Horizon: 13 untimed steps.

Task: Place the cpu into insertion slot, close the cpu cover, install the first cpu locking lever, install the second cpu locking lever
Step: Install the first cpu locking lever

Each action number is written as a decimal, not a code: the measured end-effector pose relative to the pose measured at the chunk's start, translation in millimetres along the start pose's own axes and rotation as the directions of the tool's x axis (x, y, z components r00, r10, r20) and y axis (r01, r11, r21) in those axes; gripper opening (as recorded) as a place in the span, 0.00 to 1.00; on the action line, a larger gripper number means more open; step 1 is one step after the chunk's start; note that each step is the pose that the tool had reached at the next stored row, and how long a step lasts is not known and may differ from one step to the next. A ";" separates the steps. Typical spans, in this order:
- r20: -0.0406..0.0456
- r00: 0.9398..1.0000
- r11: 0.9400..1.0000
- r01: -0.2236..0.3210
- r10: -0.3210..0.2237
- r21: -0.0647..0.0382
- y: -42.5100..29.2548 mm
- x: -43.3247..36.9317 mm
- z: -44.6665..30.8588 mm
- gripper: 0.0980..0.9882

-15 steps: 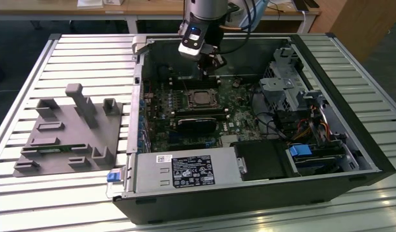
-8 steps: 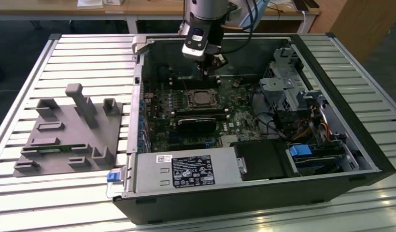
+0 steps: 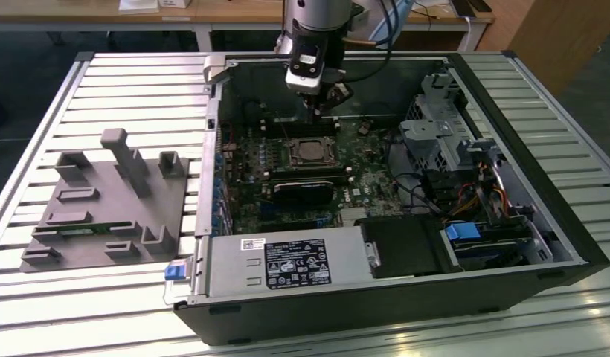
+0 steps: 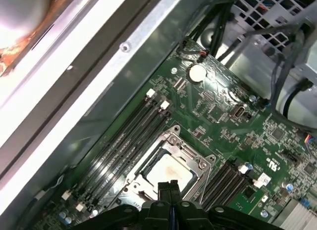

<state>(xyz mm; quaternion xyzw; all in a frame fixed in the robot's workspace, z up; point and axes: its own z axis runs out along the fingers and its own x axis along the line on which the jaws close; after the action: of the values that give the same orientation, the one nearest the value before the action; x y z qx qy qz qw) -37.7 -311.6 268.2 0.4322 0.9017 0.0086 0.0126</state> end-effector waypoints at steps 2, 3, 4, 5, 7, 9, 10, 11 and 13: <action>0.000 1.000 1.000 0.020 -0.020 0.000 0.0 0.0 0.0 0.01; -0.001 1.000 1.000 0.029 -0.029 0.000 0.0 0.0 0.0 0.01; -0.001 0.999 0.999 0.037 -0.037 -0.001 0.0 0.0 0.0 0.01; -0.001 0.999 0.999 0.045 -0.045 -0.001 0.0 0.0 0.0 0.01; -0.002 0.998 0.998 0.061 -0.061 -0.001 0.0 0.0 0.0 0.01; -0.002 0.997 0.997 0.078 -0.078 -0.001 0.0 0.0 0.0 0.01; -0.002 0.996 0.996 0.087 -0.087 -0.001 0.0 0.0 0.0 0.01; -0.002 0.996 0.996 0.094 -0.094 -0.001 0.0 0.0 0.0 0.01; -0.003 0.994 0.994 0.108 -0.108 -0.002 0.0 0.0 0.0 0.01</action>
<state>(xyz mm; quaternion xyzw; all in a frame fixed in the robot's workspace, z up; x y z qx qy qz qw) -37.7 -311.5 268.2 0.3828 0.9237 0.0093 0.0121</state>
